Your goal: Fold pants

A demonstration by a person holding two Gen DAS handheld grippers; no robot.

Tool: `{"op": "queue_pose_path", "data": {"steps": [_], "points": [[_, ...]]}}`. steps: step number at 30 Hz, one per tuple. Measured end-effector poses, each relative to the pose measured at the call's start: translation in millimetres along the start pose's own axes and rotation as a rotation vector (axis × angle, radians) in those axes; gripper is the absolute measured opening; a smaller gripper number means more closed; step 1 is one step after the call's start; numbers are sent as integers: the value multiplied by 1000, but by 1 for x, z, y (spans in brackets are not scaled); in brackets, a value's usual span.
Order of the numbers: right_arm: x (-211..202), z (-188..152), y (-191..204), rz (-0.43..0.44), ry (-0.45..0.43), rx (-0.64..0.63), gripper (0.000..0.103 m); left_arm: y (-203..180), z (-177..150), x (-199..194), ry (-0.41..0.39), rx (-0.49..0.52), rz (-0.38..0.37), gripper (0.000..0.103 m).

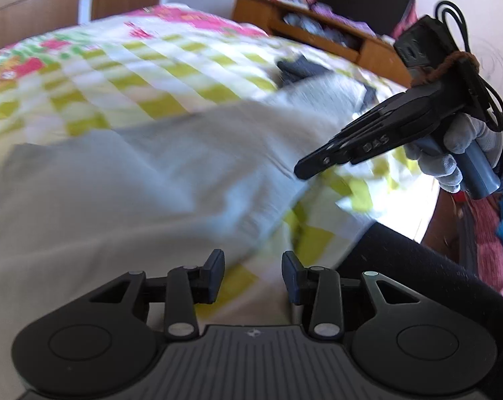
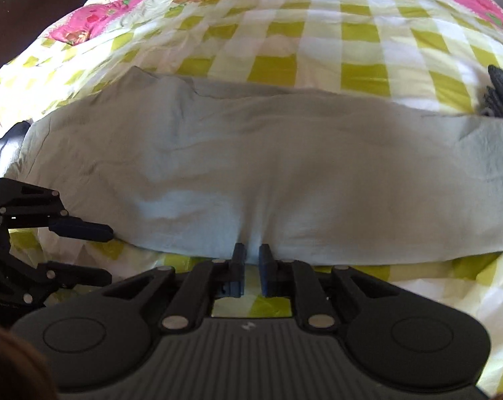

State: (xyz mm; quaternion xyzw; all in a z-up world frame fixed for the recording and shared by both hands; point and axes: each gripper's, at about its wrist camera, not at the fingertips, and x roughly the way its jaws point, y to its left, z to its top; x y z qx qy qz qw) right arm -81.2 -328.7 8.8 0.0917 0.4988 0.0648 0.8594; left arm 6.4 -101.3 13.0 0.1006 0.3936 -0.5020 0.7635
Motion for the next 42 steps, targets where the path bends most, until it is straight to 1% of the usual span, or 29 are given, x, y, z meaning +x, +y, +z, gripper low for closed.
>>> {"op": "queue_pose_path", "data": {"steps": [2, 3, 4, 5, 6, 8, 9, 11, 12, 14, 16, 18, 19, 20, 21, 22, 25, 28, 32, 35, 36, 38, 39, 41, 42], "points": [[-8, 14, 3, 15, -62, -33, 12, 14, 5, -10, -40, -17, 34, 51], [-10, 26, 5, 7, -101, -63, 16, 23, 10, -13, -61, -18, 57, 52], [-6, 39, 7, 0, -126, -104, 17, 33, 16, -14, -76, -13, 87, 52], [1, 51, 10, -3, -143, -153, 18, 42, 21, -14, -85, -1, 116, 53], [13, 67, 13, -6, -151, -208, 21, 52, 28, -12, -92, 18, 141, 53], [32, 90, 16, -13, -152, -285, 22, 71, 43, -5, -96, 64, 175, 53], [40, 99, 17, 3, -145, -338, 23, 79, 51, 0, -93, 83, 181, 53], [59, 112, 19, 5, -90, -439, 25, 96, 67, 13, -79, 121, 182, 53], [67, 117, 19, 10, -60, -474, 25, 103, 74, 20, -64, 141, 176, 53], [81, 121, 16, 26, 0, -531, 26, 113, 82, 32, -33, 183, 185, 52], [91, 121, 12, 16, 39, -572, 27, 119, 85, 41, -4, 219, 190, 52], [97, 120, 7, 30, 62, -586, 27, 122, 87, 48, 26, 247, 183, 52], [97, 120, 6, 37, 66, -589, 27, 122, 87, 51, 41, 257, 177, 50], [96, 120, 6, 36, 70, -592, 23, 122, 88, 54, 58, 268, 174, 43], [96, 120, 6, 29, 73, -595, 12, 121, 87, 57, 78, 280, 176, 39], [96, 120, 7, 23, 80, -598, 3, 120, 87, 59, 93, 293, 178, 32], [91, 121, 8, 24, 81, -594, 1, 116, 86, 60, 105, 327, 193, 22], [79, 120, 9, 15, 34, -574, 1, 114, 87, 54, 69, 337, 230, 18], [62, 125, 12, -7, -63, -538, 1, 119, 94, 46, 10, 312, 258, 17], [55, 132, 9, -22, -130, -476, 1, 125, 93, 43, -32, 275, 287, 17], [54, 134, 7, -26, -146, -455, 1, 129, 91, 44, -31, 260, 294, 17], [61, 133, 1, -40, -142, -429, 1, 137, 85, 52, 3, 242, 312, 18], [69, 131, -2, -62, -130, -417, 2, 140, 80, 56, 13, 243, 331, 19], [88, 126, -4, -96, -79, -418, 3, 144, 74, 57, 14, 246, 373, 19], [93, 123, -3, -124, -72, -433, 8, 147, 73, 54, 11, 233, 376, 19]]}}
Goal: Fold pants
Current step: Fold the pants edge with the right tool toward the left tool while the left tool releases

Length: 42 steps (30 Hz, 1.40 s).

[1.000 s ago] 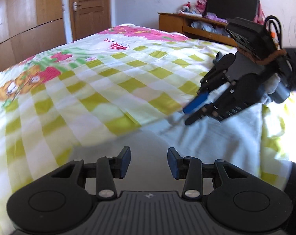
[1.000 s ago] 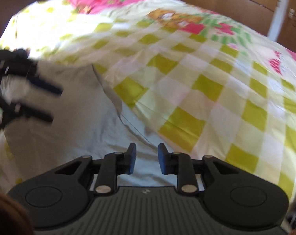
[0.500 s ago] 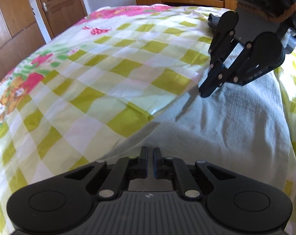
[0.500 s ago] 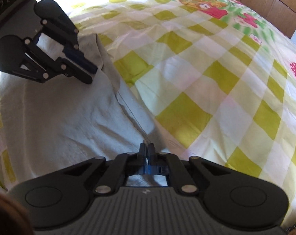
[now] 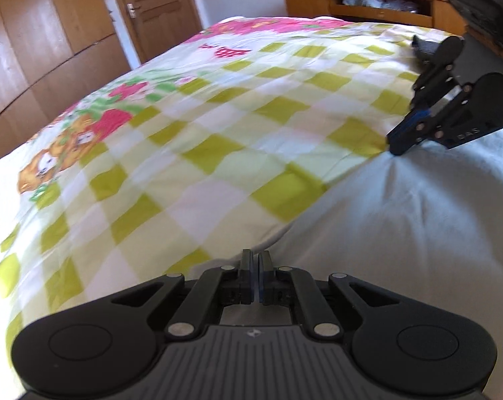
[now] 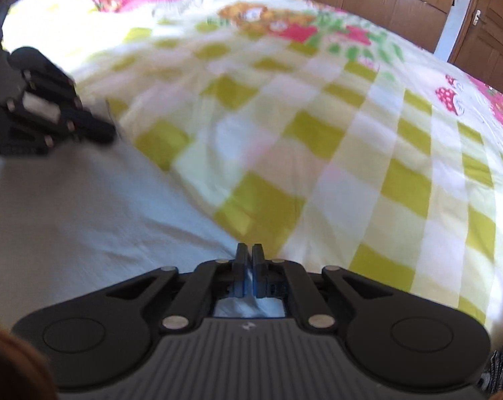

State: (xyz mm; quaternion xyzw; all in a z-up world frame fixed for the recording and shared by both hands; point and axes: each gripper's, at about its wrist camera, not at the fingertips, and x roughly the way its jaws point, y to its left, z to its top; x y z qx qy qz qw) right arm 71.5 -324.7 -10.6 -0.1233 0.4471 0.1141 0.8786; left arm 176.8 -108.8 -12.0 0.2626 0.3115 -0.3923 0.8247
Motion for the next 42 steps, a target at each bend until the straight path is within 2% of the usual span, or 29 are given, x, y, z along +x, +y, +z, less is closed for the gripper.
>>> {"op": "queue_pose_path", "data": {"steps": [3, 5, 8, 11, 15, 17, 19, 22, 24, 25, 26, 31, 32, 33, 35, 39, 42], "points": [[-8, 1, 2, -4, -33, 5, 9, 7, -3, -14, -17, -31, 11, 21], [-20, 4, 6, -13, -78, -1, 9, 8, -7, -23, -28, -36, 47, 22], [-37, 4, 24, -30, -160, -49, 10, 8, -18, -37, -44, -77, 46, 23], [-37, 6, 42, 40, -193, -48, 10, 5, -27, -40, -35, -78, 47, 23], [-17, 37, 63, 143, -216, -59, 11, 12, -31, -43, -46, -100, 54, 24], [-5, 55, 68, 203, -231, -36, 15, 15, -36, -49, -63, -124, 56, 26], [11, 72, 73, 278, -210, -21, 21, 18, -43, -52, -68, -142, 62, 27], [34, 88, 88, 328, -192, -40, 28, 23, -54, -58, -66, -172, 60, 28], [47, 97, 96, 347, -177, -45, 27, 26, -61, -62, -65, -188, 59, 28], [52, 101, 98, 354, -166, -37, 15, 28, -64, -65, -69, -193, 60, 28], [56, 104, 100, 353, -155, -28, 2, 29, -67, -68, -73, -198, 63, 28], [59, 116, 90, 352, -165, 86, 2, 28, -83, -71, -66, -234, 79, 29], [61, 117, 90, 334, -171, 95, 2, 26, -87, -69, -52, -236, 85, 29], [64, 117, 91, 302, -169, 92, 7, 24, -90, -69, -44, -238, 84, 29], [70, 116, 97, 279, -134, 60, 8, 20, -93, -73, -39, -240, 87, 29], [36, 101, 85, 238, -189, 99, 8, 7, -88, -87, -57, -253, 37, 29], [-8, 71, 53, 213, -223, 195, 9, -11, -79, -87, -75, -258, -49, 29]]}}
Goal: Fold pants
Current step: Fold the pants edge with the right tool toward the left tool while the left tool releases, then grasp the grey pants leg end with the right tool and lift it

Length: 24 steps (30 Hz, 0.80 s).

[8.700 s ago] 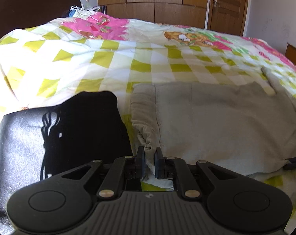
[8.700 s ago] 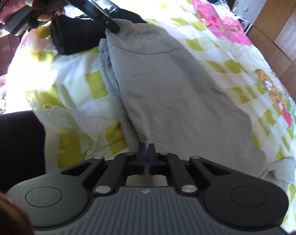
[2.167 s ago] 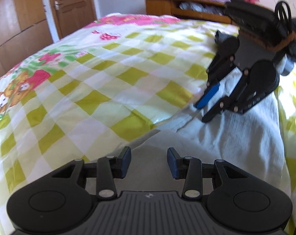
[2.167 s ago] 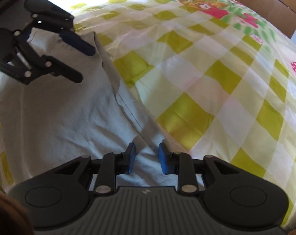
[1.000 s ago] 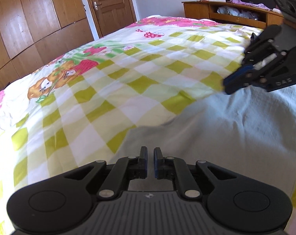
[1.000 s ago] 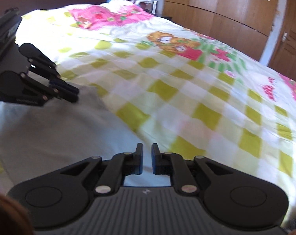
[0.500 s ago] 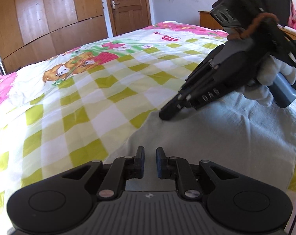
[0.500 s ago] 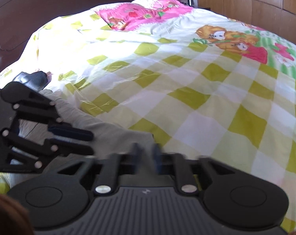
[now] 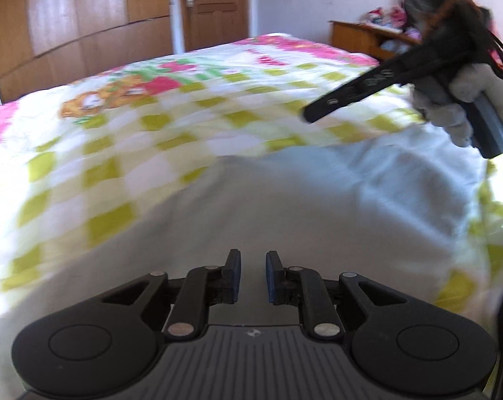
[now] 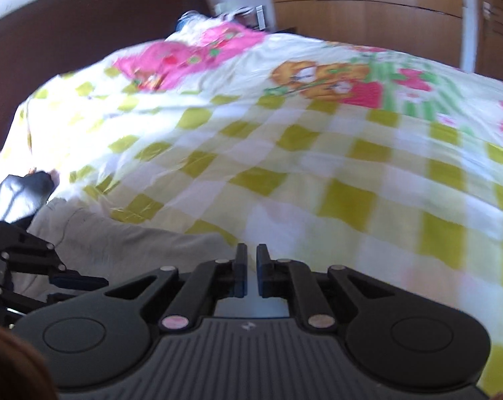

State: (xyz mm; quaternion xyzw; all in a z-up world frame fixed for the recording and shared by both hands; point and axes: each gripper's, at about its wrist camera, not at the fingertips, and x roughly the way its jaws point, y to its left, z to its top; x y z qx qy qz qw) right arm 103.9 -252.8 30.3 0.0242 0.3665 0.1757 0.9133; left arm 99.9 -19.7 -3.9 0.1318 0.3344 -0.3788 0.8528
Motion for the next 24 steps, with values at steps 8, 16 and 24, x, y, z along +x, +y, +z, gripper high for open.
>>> {"op": "queue_pose_path", "data": {"steps": [8, 16, 24], "points": [[-161, -116, -66, -286, 12, 376, 12, -94, 20, 34, -9, 118, -214, 29], [-221, -214, -122, -372, -58, 785, 18, -166, 51, 62, 27, 249, -263, 29], [-244, -234, -151, -408, -251, 891, 26, -187, 64, 74, 90, 298, -249, 30]]}}
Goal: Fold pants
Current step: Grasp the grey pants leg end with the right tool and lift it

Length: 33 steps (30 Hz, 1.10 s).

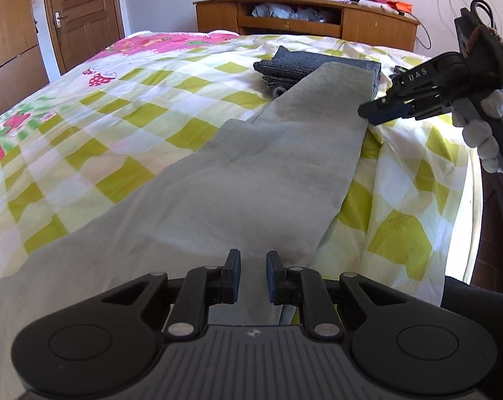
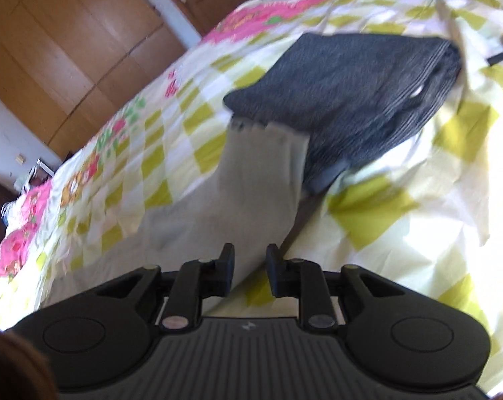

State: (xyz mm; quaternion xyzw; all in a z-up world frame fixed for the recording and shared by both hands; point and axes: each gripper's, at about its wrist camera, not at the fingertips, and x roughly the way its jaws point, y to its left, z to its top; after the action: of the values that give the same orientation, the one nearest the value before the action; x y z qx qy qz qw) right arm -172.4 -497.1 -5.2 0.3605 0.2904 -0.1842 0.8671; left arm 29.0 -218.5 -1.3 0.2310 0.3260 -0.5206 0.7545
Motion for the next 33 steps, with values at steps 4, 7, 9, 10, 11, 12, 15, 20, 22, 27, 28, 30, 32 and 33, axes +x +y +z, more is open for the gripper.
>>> {"op": "queue_pose_path", "data": {"steps": [4, 7, 9, 10, 11, 12, 15, 20, 22, 27, 28, 30, 32, 33], "points": [[4, 7, -17, -37, -53, 37, 29, -3, 6, 5, 6, -6, 3, 30], [13, 9, -22, -7, -88, 40, 31, -4, 10, 9, 11, -10, 4, 30], [23, 11, -23, 19, -96, 46, 31, -6, 12, 8, 11, -7, 6, 30], [27, 12, -23, 27, -93, 50, 31, -7, 13, 8, 13, -4, 8, 30], [30, 13, -23, 36, -88, 64, 31, -7, 14, 7, 14, 1, 10, 30], [28, 12, -22, 54, -85, 71, 29, -8, 13, 6, 15, 4, 10, 30], [15, 8, -11, 94, -130, 22, 15, -8, 14, 7, 20, 6, 7, 30], [37, 17, -3, 124, -119, -1, 19, -8, 17, 9, 15, -13, 7, 30], [56, 19, -5, 149, -64, 32, 21, -8, 18, 7, 9, -11, 11, 30], [49, 28, -7, 222, -60, 180, 4, -5, 20, 2, -28, -31, 9, 31], [35, 34, -6, 257, -115, 202, 4, -3, 21, 1, -40, -41, 7, 31], [7, 44, -6, 316, -230, 240, 4, -1, 19, 3, -46, -62, 2, 36], [-2, 45, -7, 262, -272, 224, 4, 2, 12, 11, -10, -83, -12, 38], [2, 47, -9, 181, -260, 196, 4, 3, 6, 15, 4, -89, -16, 38]]}}
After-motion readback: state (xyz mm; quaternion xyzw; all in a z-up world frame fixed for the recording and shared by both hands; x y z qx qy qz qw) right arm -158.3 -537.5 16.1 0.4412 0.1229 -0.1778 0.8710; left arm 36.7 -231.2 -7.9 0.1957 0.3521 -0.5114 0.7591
